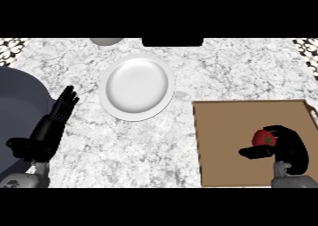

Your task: Pick the tomato from the tray and place it in the plate

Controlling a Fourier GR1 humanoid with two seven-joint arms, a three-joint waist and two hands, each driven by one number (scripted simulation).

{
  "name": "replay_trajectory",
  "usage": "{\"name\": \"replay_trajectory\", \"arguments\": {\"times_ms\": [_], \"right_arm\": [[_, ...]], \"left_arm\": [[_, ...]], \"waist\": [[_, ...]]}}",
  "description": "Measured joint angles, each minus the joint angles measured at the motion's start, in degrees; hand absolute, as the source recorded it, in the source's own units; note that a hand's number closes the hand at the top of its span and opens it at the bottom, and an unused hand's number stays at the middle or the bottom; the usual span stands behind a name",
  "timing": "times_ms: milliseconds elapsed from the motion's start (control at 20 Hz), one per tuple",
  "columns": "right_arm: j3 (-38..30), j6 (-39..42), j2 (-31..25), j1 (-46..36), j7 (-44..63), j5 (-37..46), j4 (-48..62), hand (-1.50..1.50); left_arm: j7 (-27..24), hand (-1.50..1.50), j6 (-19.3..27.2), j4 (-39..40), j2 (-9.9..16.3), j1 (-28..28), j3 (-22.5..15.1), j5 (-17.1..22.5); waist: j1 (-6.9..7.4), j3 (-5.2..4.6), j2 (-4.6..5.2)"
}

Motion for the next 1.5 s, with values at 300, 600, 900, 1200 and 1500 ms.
{"name": "replay_trajectory", "arguments": {"times_ms": [300, 600, 900, 1200, 1500], "right_arm": [[-0.36, 0.05, -0.22, -0.75, -2.44, 0.67, 1.19, 1.50], [4.94, -1.22, 0.50, 1.00, -2.31, 9.78, -2.84, 1.50], [20.14, -1.85, 7.05, 7.64, -0.38, 25.95, -10.46, 1.50], [33.42, 0.12, 11.96, 12.02, 2.79, 40.27, -19.18, 1.50], [39.80, 3.52, 11.81, 10.14, 5.27, 52.32, -24.97, 1.50]], "left_arm": [[-1.58, 0.00, -0.27, 0.74, -1.10, 0.34, -0.02, -0.93], [-1.13, 0.00, -0.50, 1.34, -1.13, -0.28, 0.63, -1.03], [-0.69, 0.00, -0.30, 1.55, -1.31, -0.29, 0.87, -1.21], [-1.26, 0.00, -0.67, 2.05, -1.20, -0.54, 1.31, -1.39], [-1.38, 0.00, -0.84, 2.14, -1.65, -0.43, 1.14, -1.72]], "waist": [[0.04, 0.05, -0.14], [-0.34, -0.04, -0.33], [-0.73, 0.08, -0.19], [-0.93, 0.40, -0.04], [-0.64, 0.48, 0.06]]}}
